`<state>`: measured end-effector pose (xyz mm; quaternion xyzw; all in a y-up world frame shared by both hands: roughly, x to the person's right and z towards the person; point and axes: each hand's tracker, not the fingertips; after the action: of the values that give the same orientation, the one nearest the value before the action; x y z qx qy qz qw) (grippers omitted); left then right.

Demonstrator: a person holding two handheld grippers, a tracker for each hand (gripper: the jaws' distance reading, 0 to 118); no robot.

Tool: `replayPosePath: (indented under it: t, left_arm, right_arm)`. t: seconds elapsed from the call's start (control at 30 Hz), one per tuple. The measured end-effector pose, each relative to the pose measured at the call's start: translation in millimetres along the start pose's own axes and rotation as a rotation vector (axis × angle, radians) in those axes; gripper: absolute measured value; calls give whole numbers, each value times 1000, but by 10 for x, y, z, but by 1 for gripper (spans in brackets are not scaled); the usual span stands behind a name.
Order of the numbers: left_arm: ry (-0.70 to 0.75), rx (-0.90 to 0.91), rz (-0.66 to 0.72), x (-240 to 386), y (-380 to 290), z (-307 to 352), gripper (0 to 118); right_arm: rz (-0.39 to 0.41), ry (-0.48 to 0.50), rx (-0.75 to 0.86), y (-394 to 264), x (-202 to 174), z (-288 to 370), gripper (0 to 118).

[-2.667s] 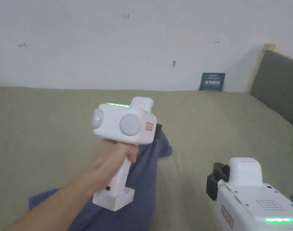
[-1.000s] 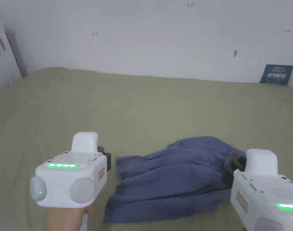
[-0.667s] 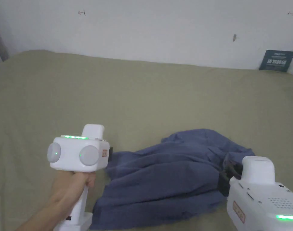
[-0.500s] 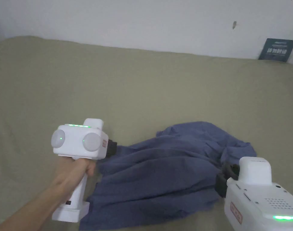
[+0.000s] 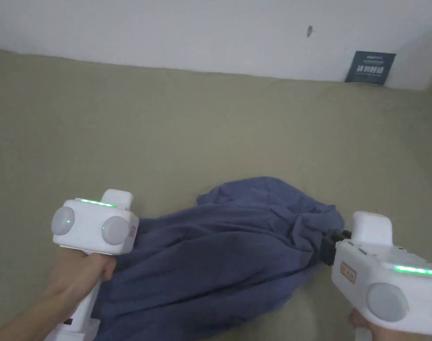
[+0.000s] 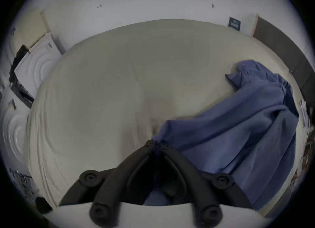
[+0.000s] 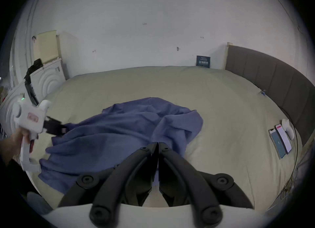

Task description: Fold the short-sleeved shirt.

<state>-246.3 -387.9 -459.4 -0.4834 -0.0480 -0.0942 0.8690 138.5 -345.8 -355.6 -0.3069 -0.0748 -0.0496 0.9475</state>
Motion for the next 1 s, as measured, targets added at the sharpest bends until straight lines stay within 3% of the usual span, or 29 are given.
replayPosePath:
  t: [0.2, 0.27, 0.3, 0.33, 0.37, 0.4, 0.43, 0.53, 0.7, 0.77, 0.8, 0.83, 0.9, 1.0]
  left_arm:
    - [-91, -21, 116, -176, 22, -26, 3]
    - [-108, -20, 117, -197, 31, -46, 3]
    - [-113, -19, 117, -204, 28, -48, 4]
    - [-118, -19, 121, -206, 25, -53, 3]
    - [-121, -20, 124, -201, 32, -77, 3]
    - [-123, -20, 124, -200, 34, -85, 3]
    - [-125, -20, 126, -198, 36, -91, 3]
    - [-126, -20, 118, -189, 46, -121, 3]
    - [-114, -1, 109, -161, 18, -158, 3]
    - [-106, 12, 113, -173, -1, -182, 3]
    - [-102, 14, 113, -175, 2, -183, 3]
    - [-99, 14, 111, -177, 28, -153, 3]
    - [-104, 4, 101, -247, 83, -80, 4]
    - [-126, 28, 185, -450, 116, 208, 4]
  right_arm:
    - [-44, -36, -173, 540, 586, -815, 7]
    - [-63, 9, -242, 607, 683, -1063, 9]
    - [-86, 18, -273, 610, 704, -1156, 34]
    - [-99, 13, -284, 604, 715, -1249, 94]
    - [-74, -23, -321, 590, 709, -1364, 118]
    - [-59, -46, -356, 563, 680, -1430, 111]
    - [-67, -48, -247, 588, 661, -1403, 103]
    - [-9, -45, -363, 419, 609, -1613, 105]
    - [9, -30, -344, 437, 572, -1586, 97]
    - [5, 41, -311, 504, 544, -1435, 53]
    - [-16, 111, -303, 517, 529, -1404, 12]
    - [53, 5, -293, 550, 458, -1305, 12]
    - [122, 26, -274, 587, 440, -1146, 12]
    - [112, 9, -205, 749, 468, -776, 12]
